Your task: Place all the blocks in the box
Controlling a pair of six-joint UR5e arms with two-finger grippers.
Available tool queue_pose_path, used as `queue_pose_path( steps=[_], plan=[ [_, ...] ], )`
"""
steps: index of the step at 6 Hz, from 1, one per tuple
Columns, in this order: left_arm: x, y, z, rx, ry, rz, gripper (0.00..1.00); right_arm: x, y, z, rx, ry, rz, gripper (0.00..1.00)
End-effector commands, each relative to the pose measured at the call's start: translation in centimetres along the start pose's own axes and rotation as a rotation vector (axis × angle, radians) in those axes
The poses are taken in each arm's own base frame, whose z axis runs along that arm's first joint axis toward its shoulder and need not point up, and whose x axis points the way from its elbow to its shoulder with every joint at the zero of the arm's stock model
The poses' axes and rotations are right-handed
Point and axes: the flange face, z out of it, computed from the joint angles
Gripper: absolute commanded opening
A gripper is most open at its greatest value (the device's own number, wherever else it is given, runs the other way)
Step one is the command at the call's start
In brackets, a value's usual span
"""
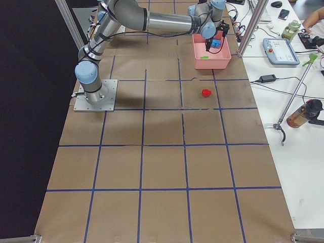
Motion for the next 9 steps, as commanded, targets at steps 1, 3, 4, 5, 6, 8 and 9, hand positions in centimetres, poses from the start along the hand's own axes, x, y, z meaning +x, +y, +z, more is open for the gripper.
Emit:
queue_pose_path(
  steps=[1,3,4,5,6,8,9],
  plan=[
    [10.4,-3.0,-0.2,0.023,0.019,-0.196,0.22,6.5,-3.5,-5.6,0.01,-0.004,-0.025,1.0],
    [16.6,-5.0,3.2,0.11,0.034,-0.254,0.27,17.1,-8.4,-5.7,-0.013,0.024,-0.193,1.0],
    [17.9,-5.5,5.0,0.133,0.027,-0.236,0.56,22.7,-9.3,-2.2,-0.076,0.033,-0.228,1.0],
    [17.9,-5.3,5.0,0.122,0.031,-0.254,0.99,24.6,-7.2,4.5,-0.188,0.024,-0.194,1.0],
    [18.0,-4.8,3.6,0.088,0.037,-0.252,0.99,25.3,-6.3,9.1,-0.142,0.032,-0.2,1.0],
    [18.0,-3.5,-2.7,0.084,0.041,-0.257,0.99,26.5,-6.3,11.0,-0.108,0.121,-0.221,1.0],
    [16.9,-0.4,-7.7,-0.051,0.049,-0.279,0.99,26.9,-6.4,11.0,-0.106,0.154,-0.217,1.0]
  ],
)
